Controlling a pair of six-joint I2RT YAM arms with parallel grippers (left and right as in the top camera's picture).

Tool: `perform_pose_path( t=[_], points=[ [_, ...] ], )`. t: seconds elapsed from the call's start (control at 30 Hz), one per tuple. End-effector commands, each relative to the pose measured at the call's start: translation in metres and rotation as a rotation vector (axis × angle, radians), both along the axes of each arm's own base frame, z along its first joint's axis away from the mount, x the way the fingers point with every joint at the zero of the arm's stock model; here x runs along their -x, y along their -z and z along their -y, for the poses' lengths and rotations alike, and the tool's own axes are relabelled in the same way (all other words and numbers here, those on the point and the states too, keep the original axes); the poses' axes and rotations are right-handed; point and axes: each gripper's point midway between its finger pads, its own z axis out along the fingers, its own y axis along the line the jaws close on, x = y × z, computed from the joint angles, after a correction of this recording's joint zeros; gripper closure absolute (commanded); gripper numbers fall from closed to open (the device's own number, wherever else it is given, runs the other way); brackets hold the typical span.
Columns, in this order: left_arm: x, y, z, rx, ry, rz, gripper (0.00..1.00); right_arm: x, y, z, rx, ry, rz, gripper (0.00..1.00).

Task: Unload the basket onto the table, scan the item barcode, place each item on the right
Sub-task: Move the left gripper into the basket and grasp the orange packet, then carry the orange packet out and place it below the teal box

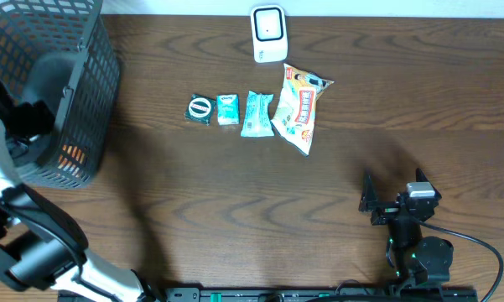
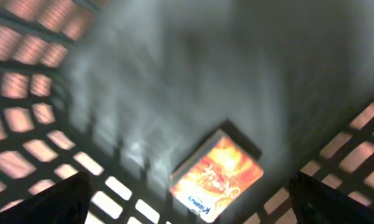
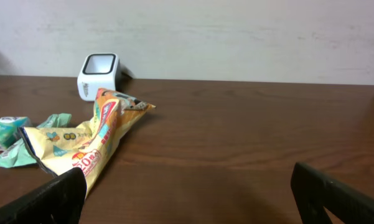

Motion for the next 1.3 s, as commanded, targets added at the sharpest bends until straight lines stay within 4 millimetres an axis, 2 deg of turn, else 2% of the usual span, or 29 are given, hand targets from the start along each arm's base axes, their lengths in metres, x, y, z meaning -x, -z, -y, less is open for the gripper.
perform_pose_path(
  t=[0.0,0.3,0.4,0.5,0.67,0.83,0.93,1.0,1.1,1.27],
  points=[
    [0.003,0.025,0.012,0.086,0.087,-0.047,0.01,0.0,0.001,0.004,0.012,0.016,0.0,0.01],
    [0.026,0.07,0.029,0.203,0.22,-0.217,0.02,0.0,0.001,0.004,0.012,0.016,0.0,0.01],
    [0.027,0.078,0.03,0.216,0.22,-0.231,0.03,0.0,0.001,0.004,0.012,0.016,0.0,0.01],
    [0.028,0.085,0.031,0.23,0.22,-0.246,0.1,0.0,0.001,0.004,0.012,0.016,0.0,0.01],
    [0.029,0.096,0.032,0.25,0.243,-0.267,0.1,0.0,0.001,0.004,0.012,0.016,0.0,0.01],
    [0.025,0.098,0.047,0.319,0.3,-0.22,0.28,0.0,0.001,0.004,0.012,0.016,0.0,0.01],
    [0.024,0.098,0.047,0.317,0.3,-0.215,0.43,0.0,0.001,0.004,0.012,0.016,0.0,0.01],
    [0.022,0.098,0.046,0.313,0.292,-0.21,0.64,0.0,0.001,0.004,0.012,0.016,0.0,0.01],
    [0.018,0.098,0.043,0.306,0.25,-0.198,0.92,0.0,0.001,0.004,0.012,0.016,0.0,0.01],
    [0.0,0.084,0.029,0.269,0.147,-0.142,0.93,0.0,0.001,0.004,0.012,0.016,0.0,0.01]
  ],
)
